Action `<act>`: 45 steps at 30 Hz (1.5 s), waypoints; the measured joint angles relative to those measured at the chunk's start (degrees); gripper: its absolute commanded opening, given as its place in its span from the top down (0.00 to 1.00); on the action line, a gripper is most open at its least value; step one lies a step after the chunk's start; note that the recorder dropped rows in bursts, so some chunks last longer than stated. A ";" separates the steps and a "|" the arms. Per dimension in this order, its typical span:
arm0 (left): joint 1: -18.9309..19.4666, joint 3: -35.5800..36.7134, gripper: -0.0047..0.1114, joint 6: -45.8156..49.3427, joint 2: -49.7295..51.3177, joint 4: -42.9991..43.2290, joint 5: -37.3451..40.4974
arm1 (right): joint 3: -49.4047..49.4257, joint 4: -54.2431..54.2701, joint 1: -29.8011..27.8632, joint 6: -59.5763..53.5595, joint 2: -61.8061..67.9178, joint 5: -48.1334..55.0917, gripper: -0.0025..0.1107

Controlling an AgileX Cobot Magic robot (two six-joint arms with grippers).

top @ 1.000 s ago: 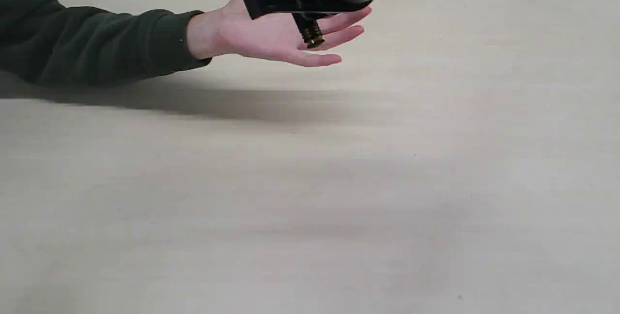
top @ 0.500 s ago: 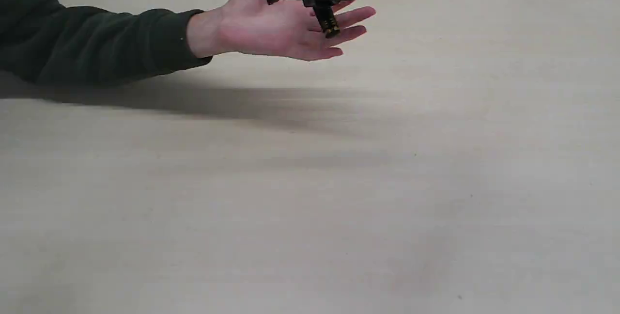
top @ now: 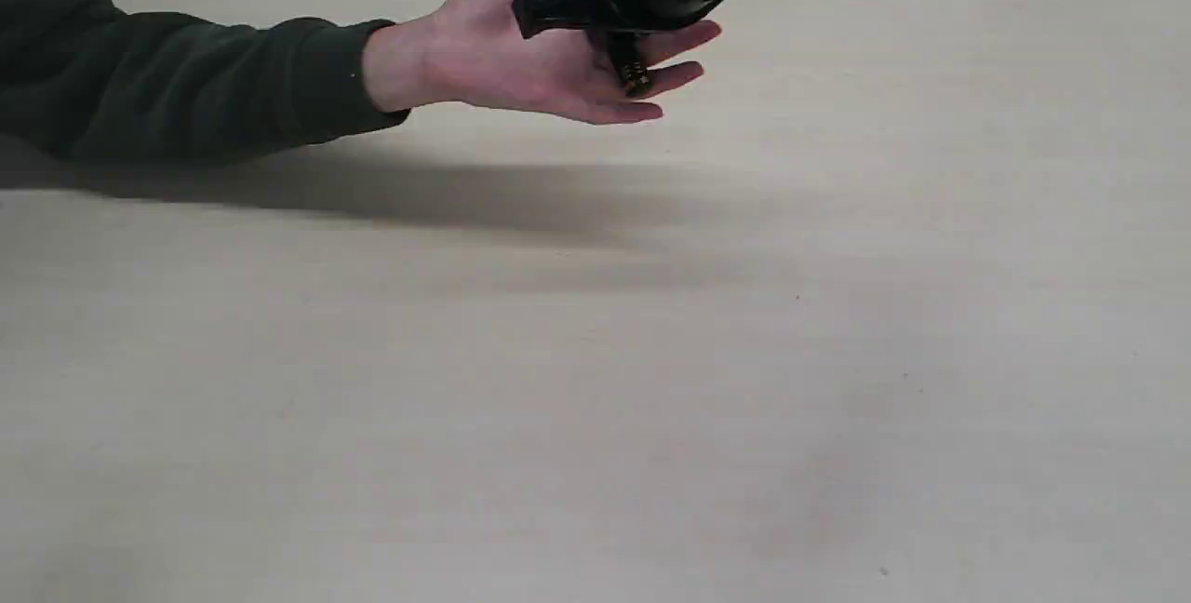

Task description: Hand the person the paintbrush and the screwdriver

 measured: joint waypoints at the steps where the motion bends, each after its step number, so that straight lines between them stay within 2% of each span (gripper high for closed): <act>1: 0.00 0.00 0.96 0.00 0.00 0.00 0.00 | 0.00 0.18 -0.24 0.17 0.22 -0.15 0.90; 9: 0.00 0.00 0.96 0.00 0.00 0.00 0.00 | 0.00 0.62 -0.97 0.49 -0.08 -1.30 0.53; 22: 0.00 0.00 0.96 0.00 0.00 0.00 0.00 | 0.62 0.62 -1.10 0.49 -10.22 -0.57 0.51; 25: 0.00 0.00 0.96 0.00 0.00 0.00 0.00 | 2.91 0.62 -1.10 0.49 -13.49 0.51 0.55; 35: 0.00 0.00 0.96 0.00 0.00 0.00 0.00 | 17.35 1.13 -1.13 0.49 -27.55 0.74 0.93; 45: 0.00 0.00 0.96 0.00 0.00 0.00 0.00 | 35.57 4.75 -1.13 0.58 -47.71 -6.46 0.94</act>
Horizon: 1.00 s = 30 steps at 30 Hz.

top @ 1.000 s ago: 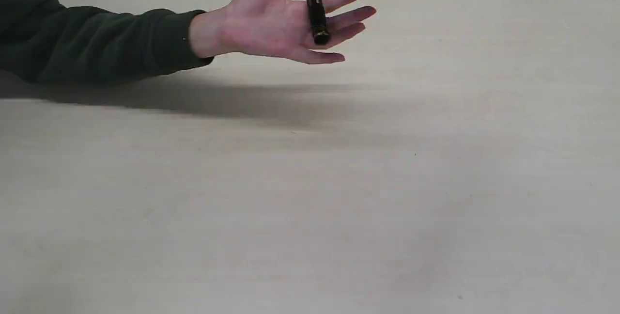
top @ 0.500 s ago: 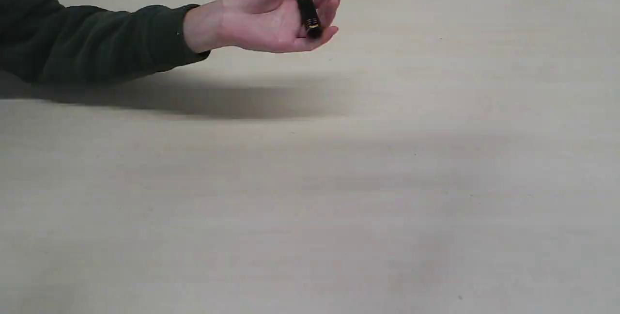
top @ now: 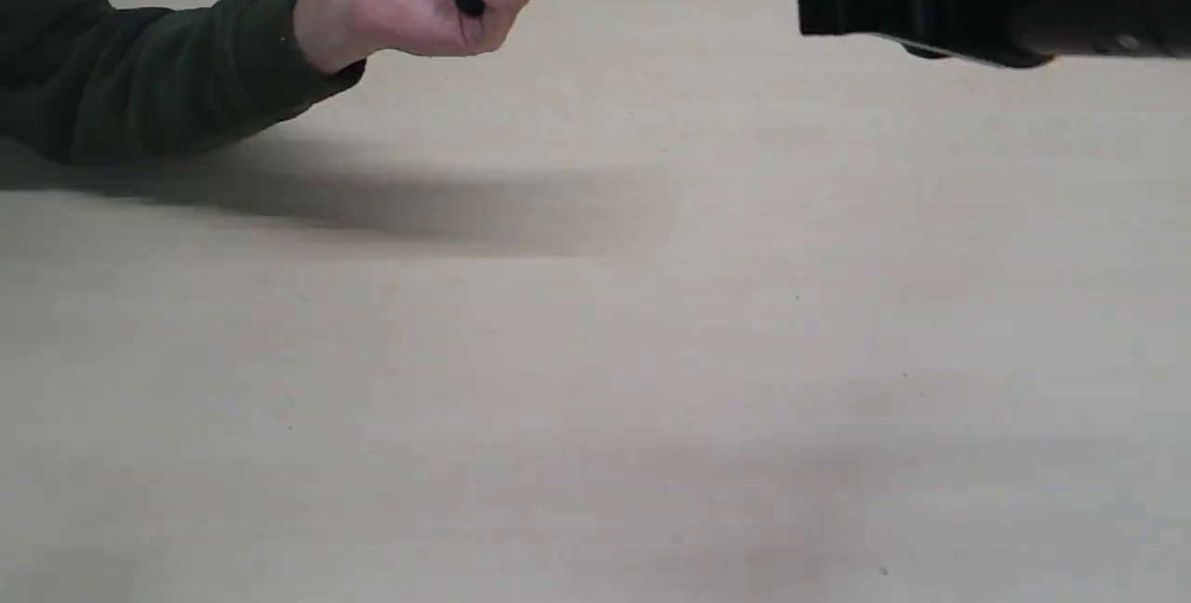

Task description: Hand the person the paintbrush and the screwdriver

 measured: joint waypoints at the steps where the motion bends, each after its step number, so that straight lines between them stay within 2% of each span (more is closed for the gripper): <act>1: 0.00 0.00 0.96 0.00 0.00 0.00 0.00 | 1.54 0.09 0.00 0.00 -1.61 -0.47 0.94; 12: 0.00 0.00 0.96 0.00 0.00 0.00 0.00 | 21.41 2.80 0.00 0.00 -23.72 -6.84 0.94; 21: 0.00 0.00 0.96 0.00 0.00 0.00 0.00 | 30.77 3.47 0.00 0.00 -37.64 -9.36 0.94; 30: 0.00 0.00 0.96 0.00 0.00 0.00 0.00 | 39.74 5.74 0.00 0.00 -44.95 -16.83 0.94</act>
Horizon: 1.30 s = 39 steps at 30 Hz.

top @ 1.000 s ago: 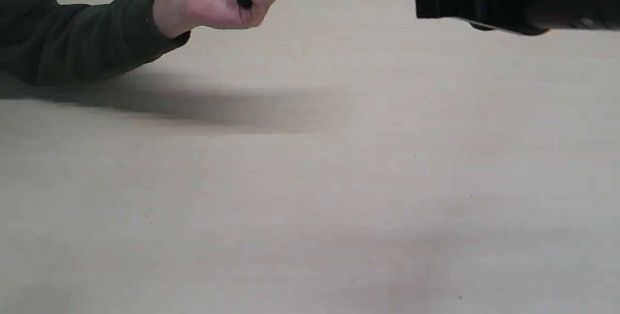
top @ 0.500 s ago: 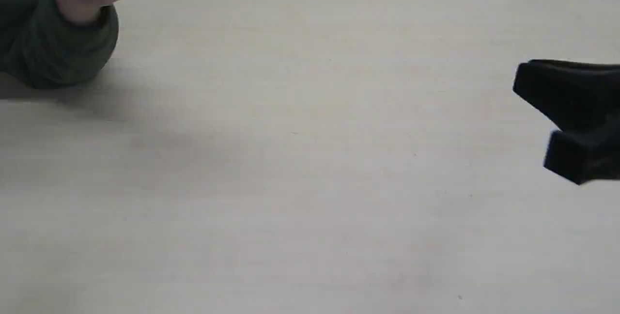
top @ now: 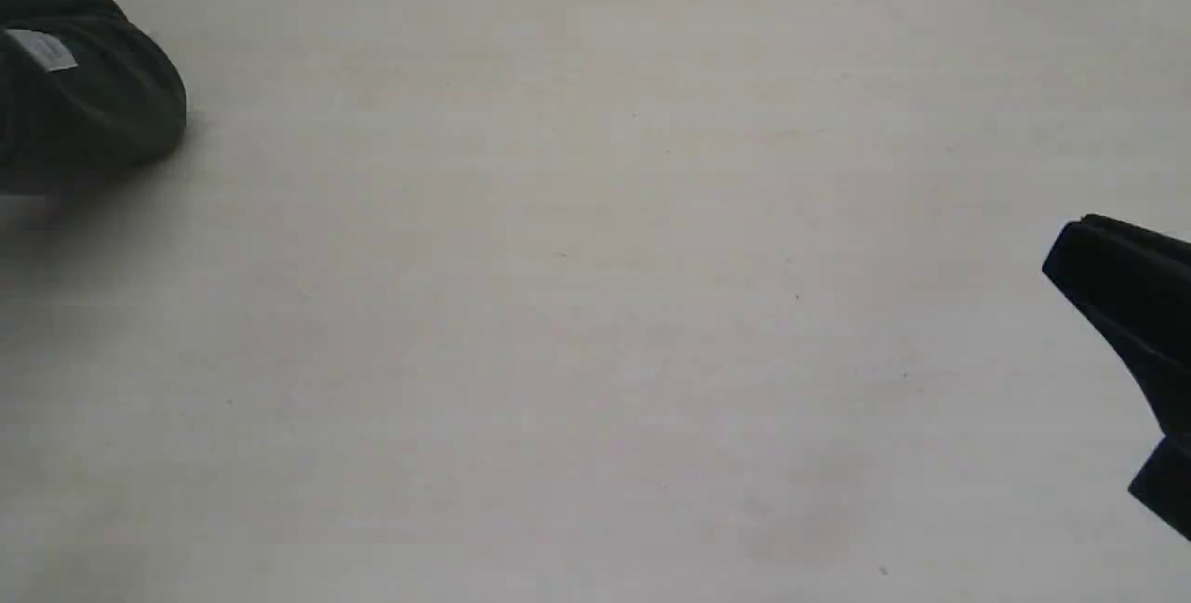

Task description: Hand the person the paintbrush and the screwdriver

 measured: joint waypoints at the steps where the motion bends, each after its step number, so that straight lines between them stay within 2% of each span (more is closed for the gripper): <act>1: 0.00 0.00 0.96 0.00 0.00 0.00 0.00 | 1.33 0.11 0.00 0.00 -0.74 -1.45 0.94; 7: 0.00 0.00 0.96 0.00 0.00 0.00 0.00 | 7.21 -0.01 0.00 -0.88 -5.54 -7.31 0.94; 19: 0.00 0.00 0.96 0.00 0.00 0.00 0.00 | 8.84 -0.24 0.00 -8.88 -18.17 -8.02 0.94; 33: 0.00 0.00 0.96 0.00 0.00 0.00 0.00 | 11.41 -0.35 0.00 -12.92 -18.82 -9.04 0.94; 39: 0.00 0.00 0.96 0.00 0.00 0.00 0.00 | 11.41 4.04 0.00 -12.92 -18.82 -7.34 0.94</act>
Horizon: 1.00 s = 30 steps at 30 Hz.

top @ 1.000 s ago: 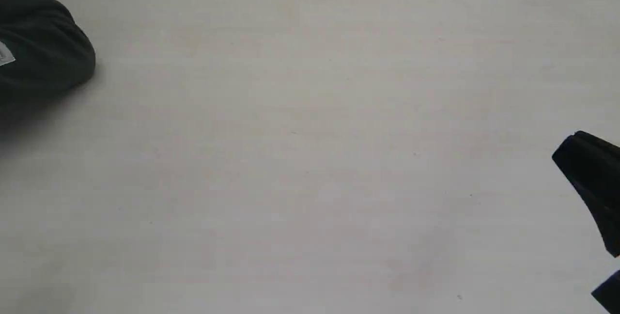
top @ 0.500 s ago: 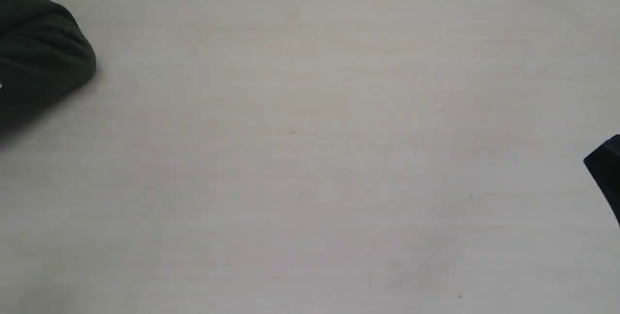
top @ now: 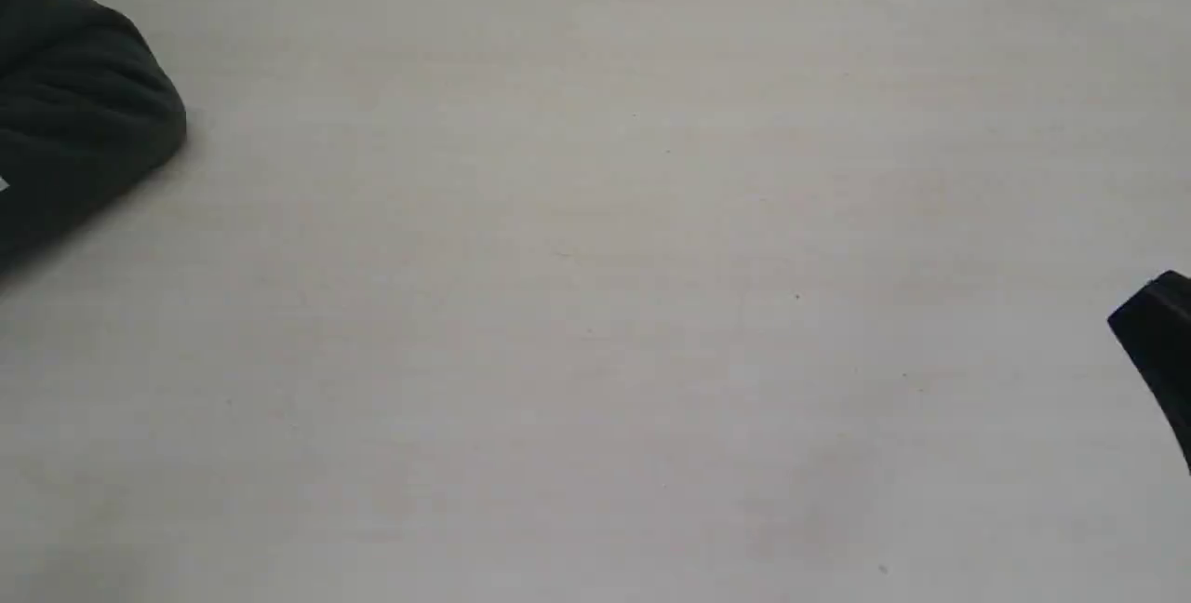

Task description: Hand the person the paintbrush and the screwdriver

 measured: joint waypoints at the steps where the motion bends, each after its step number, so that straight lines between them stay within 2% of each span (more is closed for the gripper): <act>1: 0.00 0.00 0.96 0.00 0.00 0.00 0.00 | 0.00 1.07 0.00 0.00 0.00 0.23 0.94; 22: 0.00 0.00 0.96 0.00 0.00 0.00 0.00 | 0.00 3.54 0.00 0.00 0.00 0.61 0.94; 27: 0.00 0.00 0.96 0.00 0.00 0.00 0.00 | 0.00 3.54 -0.11 -3.65 0.00 1.30 0.94; 30: 0.00 0.00 0.96 0.00 0.00 0.00 0.00 | 0.00 3.54 -2.16 -6.23 0.00 2.44 0.94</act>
